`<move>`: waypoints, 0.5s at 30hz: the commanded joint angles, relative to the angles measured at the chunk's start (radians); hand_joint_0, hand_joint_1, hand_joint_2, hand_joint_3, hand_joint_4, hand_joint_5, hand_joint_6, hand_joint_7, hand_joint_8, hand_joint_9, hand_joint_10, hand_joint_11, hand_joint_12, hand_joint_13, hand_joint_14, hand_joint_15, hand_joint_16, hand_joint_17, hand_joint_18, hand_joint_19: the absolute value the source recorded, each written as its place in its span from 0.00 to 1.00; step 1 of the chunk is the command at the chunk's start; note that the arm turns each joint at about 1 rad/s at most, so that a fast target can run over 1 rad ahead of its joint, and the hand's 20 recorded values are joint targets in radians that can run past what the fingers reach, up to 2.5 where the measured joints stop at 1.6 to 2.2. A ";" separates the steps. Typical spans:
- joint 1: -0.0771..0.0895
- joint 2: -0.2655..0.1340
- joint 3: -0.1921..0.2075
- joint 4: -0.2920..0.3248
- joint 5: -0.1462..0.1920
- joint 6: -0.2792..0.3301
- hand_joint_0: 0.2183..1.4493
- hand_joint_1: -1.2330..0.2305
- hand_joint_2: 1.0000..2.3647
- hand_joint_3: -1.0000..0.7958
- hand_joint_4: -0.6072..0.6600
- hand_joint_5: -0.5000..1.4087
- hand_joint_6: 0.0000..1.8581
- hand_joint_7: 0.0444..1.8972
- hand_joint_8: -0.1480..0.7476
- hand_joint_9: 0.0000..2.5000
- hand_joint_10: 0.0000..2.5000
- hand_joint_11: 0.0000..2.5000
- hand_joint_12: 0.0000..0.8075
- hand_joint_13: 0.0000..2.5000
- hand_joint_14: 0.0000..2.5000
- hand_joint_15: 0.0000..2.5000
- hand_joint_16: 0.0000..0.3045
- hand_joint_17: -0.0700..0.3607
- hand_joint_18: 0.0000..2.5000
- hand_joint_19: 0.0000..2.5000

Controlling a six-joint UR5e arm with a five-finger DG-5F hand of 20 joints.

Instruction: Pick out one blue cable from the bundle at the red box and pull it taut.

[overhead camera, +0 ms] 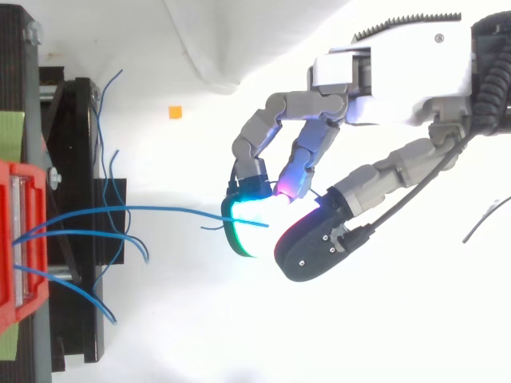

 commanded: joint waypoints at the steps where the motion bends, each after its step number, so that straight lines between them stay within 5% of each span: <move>1: 0.000 0.000 0.000 -0.001 0.000 0.000 0.34 0.35 0.01 0.40 0.48 0.22 0.50 0.45 0.53 0.42 0.01 0.24 0.47 0.36 0.01 0.25 0.18 0.45 0.27 0.27; 15: 0.000 0.000 0.000 -0.001 0.000 0.000 0.34 0.35 0.01 0.40 0.48 0.22 0.50 0.45 0.53 0.42 0.01 0.24 0.47 0.36 0.01 0.25 0.18 0.45 0.27 0.27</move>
